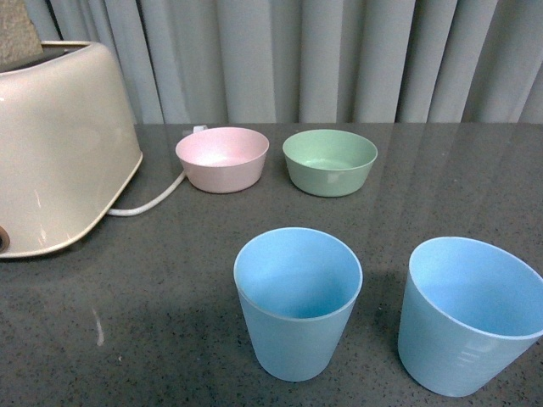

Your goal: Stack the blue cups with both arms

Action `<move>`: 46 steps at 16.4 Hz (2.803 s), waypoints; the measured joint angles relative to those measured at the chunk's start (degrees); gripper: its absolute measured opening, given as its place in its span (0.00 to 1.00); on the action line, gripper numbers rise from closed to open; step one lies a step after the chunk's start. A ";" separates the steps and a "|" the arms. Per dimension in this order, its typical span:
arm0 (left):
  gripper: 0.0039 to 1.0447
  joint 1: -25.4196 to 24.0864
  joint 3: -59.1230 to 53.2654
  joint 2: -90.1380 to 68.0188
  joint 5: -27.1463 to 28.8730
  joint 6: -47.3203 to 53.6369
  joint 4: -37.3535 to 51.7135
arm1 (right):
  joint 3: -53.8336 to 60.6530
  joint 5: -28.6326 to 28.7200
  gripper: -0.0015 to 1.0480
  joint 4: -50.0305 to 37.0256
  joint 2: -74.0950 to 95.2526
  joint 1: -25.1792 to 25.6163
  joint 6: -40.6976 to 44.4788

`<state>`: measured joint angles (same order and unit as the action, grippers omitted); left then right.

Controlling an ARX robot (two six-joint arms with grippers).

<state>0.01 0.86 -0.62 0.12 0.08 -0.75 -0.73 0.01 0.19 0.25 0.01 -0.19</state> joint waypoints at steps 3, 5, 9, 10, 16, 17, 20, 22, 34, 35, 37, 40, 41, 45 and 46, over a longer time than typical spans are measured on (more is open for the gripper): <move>0.01 0.00 0.00 0.00 -0.07 0.02 0.59 | 0.00 0.02 0.94 0.04 0.00 0.00 0.00; 0.01 0.00 0.00 0.00 -0.02 -0.04 0.50 | 0.00 0.00 0.94 0.04 0.00 0.00 0.00; 0.31 0.00 0.00 0.00 -0.07 -0.07 0.52 | 0.00 0.00 0.94 0.07 0.00 0.00 0.00; 0.64 0.00 0.00 0.00 -0.07 -0.07 0.52 | -1.16 -4.42 0.94 2.84 3.13 -0.90 -3.78; 0.94 0.00 -0.02 0.00 -0.07 -0.07 0.55 | -25.38 5.22 0.94 -6.78 36.76 -3.37 -7.58; 0.94 0.00 0.00 0.00 -0.09 -0.07 0.55 | -28.44 5.60 0.94 -3.63 43.01 -6.16 -6.97; 0.94 0.00 0.00 0.00 -0.07 -0.07 0.55 | -33.68 5.18 0.94 2.64 56.02 -12.68 -5.92; 0.94 0.00 0.00 0.00 -0.07 -0.07 0.55 | -33.68 4.07 0.94 2.93 63.65 -14.49 -6.27; 0.94 0.00 -0.02 0.00 -0.09 -0.07 0.55 | -33.70 1.90 0.19 2.62 74.05 -16.96 -10.97; 0.94 0.00 0.00 0.00 -0.07 -0.07 0.55 | -33.70 1.79 0.10 3.10 73.48 -17.27 -11.23; 0.94 0.00 -0.02 0.00 -0.07 -0.07 0.55 | -33.73 1.73 0.02 4.24 72.24 -17.64 -11.89; 0.94 0.00 -0.02 0.00 -0.09 -0.07 0.55 | -34.86 2.14 0.02 5.77 68.76 -17.11 -12.33; 0.94 0.00 0.00 0.00 -0.09 -0.07 0.55 | -35.74 2.27 0.02 5.77 66.90 -16.72 -12.41; 0.94 0.00 0.00 0.00 -0.09 -0.07 0.55 | -43.32 5.18 0.02 6.67 58.64 -20.00 -13.31; 0.94 0.00 0.00 0.00 -0.09 -0.07 0.55 | -44.87 5.38 0.02 6.93 58.47 -22.88 -13.20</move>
<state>0.01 0.86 -0.62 0.03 0.01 -0.21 -45.60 5.39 7.11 58.72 -22.87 -13.39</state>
